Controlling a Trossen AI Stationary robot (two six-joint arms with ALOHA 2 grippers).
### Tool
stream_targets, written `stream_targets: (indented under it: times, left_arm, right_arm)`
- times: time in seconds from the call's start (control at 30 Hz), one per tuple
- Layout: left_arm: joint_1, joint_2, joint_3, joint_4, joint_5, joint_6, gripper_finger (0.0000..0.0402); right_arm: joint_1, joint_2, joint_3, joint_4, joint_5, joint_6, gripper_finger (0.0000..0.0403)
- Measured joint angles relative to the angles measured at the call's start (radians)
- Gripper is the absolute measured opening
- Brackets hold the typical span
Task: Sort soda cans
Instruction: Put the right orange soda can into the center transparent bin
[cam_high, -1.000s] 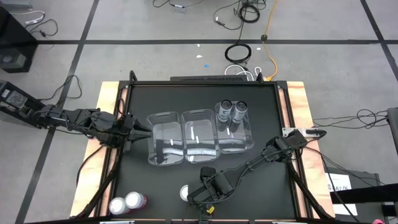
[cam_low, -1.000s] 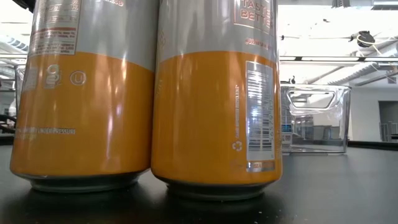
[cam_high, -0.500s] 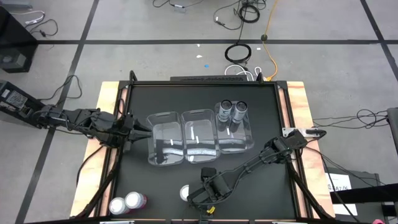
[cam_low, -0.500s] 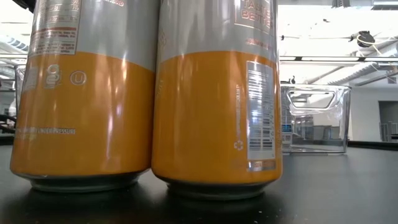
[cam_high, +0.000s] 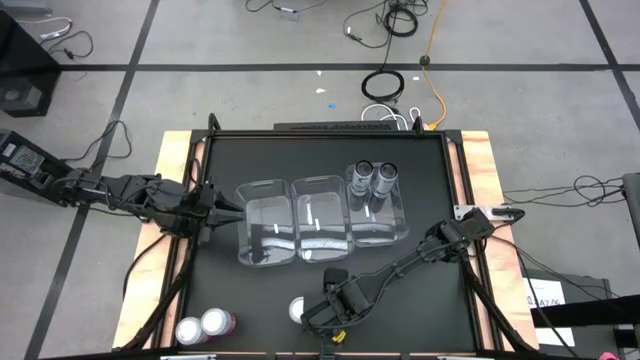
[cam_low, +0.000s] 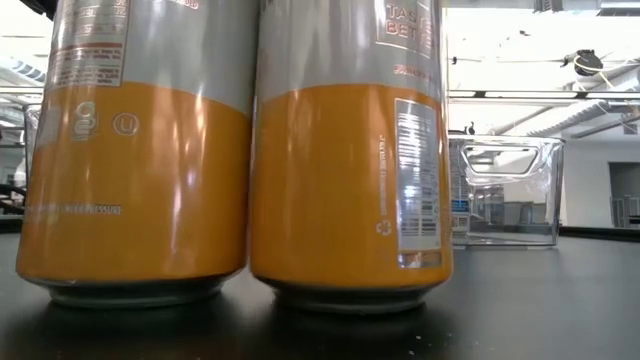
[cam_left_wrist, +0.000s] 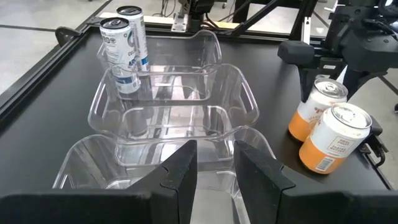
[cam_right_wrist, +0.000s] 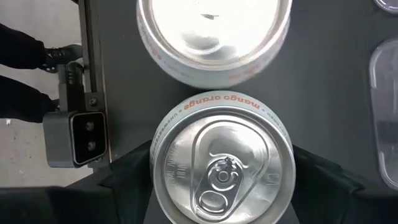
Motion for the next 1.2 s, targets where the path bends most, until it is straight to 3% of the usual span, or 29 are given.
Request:
stream_targets:
  times: [0.33,0.6,0.8,0.97,1.2]
  left_arm:
    - [0.000,0.000,0.000,0.001,0.000,0.000,0.0116]
    - [0.000,0.000,0.000,0.004,0.000,0.000,0.0116]
    - [0.000,0.000,0.000,0.004,0.000,0.000,0.0116]
    - [0.000,0.000,0.000,0.004,0.000,0.000,0.0116]
    - [0.000,0.000,0.000,0.004,0.000,0.000,0.0116]
  right_arm:
    - [-0.014,-0.069,0.068,-0.117,0.013,0.056,0.0289]
    - [-0.048,-0.180,0.105,-0.188,0.108,0.090,0.0289]
    - [-0.135,-0.254,0.104,-0.273,0.192,0.172,0.0289]
    - [-0.253,-0.253,0.105,-0.350,0.185,0.200,0.0289]
    - [-0.402,-0.182,0.104,-0.349,0.099,-0.033,0.0290]
